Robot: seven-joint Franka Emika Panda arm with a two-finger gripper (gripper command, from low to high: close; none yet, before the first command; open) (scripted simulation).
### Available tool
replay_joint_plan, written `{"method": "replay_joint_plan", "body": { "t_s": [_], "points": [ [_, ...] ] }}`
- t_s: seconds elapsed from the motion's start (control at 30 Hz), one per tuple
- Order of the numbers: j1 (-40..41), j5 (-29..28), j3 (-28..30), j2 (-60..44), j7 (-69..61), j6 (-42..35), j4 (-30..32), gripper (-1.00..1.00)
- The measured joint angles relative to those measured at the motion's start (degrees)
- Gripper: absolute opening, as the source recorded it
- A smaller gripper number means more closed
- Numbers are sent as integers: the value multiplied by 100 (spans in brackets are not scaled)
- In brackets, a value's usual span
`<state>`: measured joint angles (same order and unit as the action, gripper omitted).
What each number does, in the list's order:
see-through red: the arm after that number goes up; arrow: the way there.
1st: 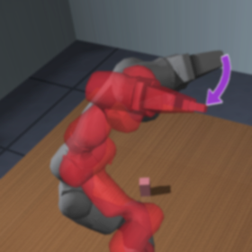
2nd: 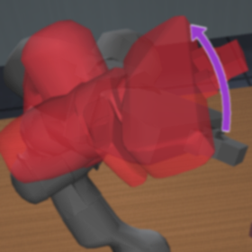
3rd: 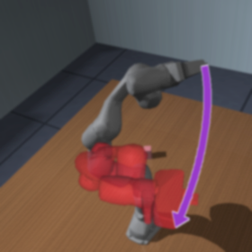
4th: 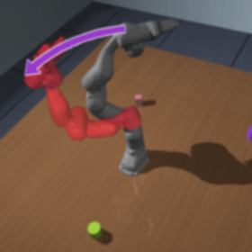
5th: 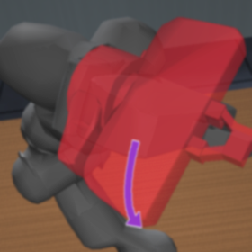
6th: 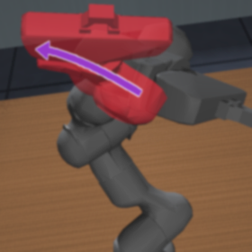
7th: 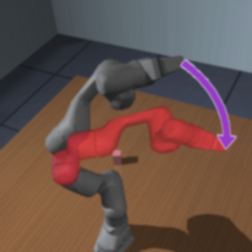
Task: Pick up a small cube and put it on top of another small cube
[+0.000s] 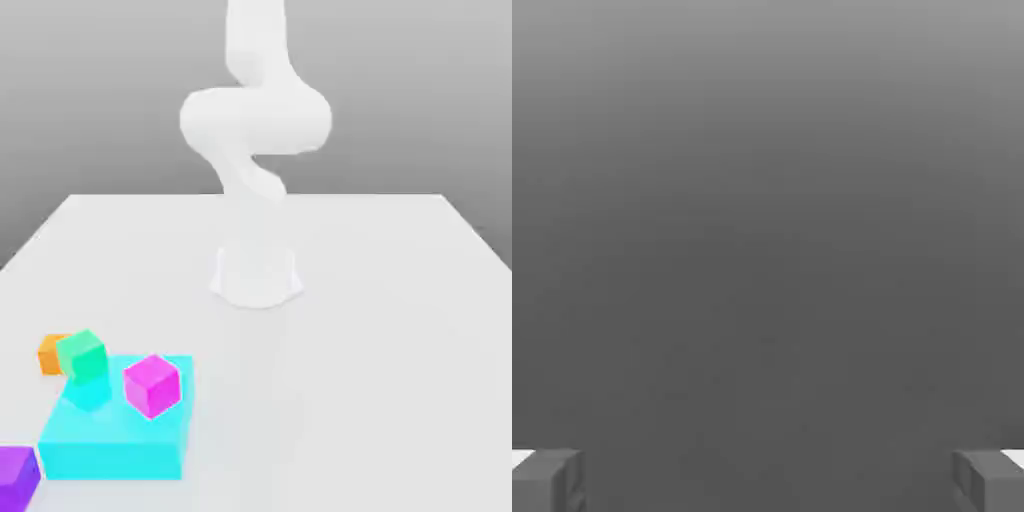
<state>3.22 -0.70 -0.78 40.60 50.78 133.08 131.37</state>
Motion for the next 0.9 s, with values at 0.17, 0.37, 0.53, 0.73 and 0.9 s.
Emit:
{"method": "replay_joint_plan", "body": {
  "t_s": [0.17, 0.37, 0.53, 0.73, 0.9],
  "points": [
    [615, -171, -119, -1075, 1034, 266, -85, 0],
    [1216, -383, -140, -2325, 2244, 571, -184, 0],
    [1576, -499, -1, -3363, 3207, 827, -266, 0],
    [2037, -391, 201, -4599, 4191, 1154, -358, 0],
    [2235, -22, 407, -5621, 4821, 1427, -434, 0]
  ]
}}
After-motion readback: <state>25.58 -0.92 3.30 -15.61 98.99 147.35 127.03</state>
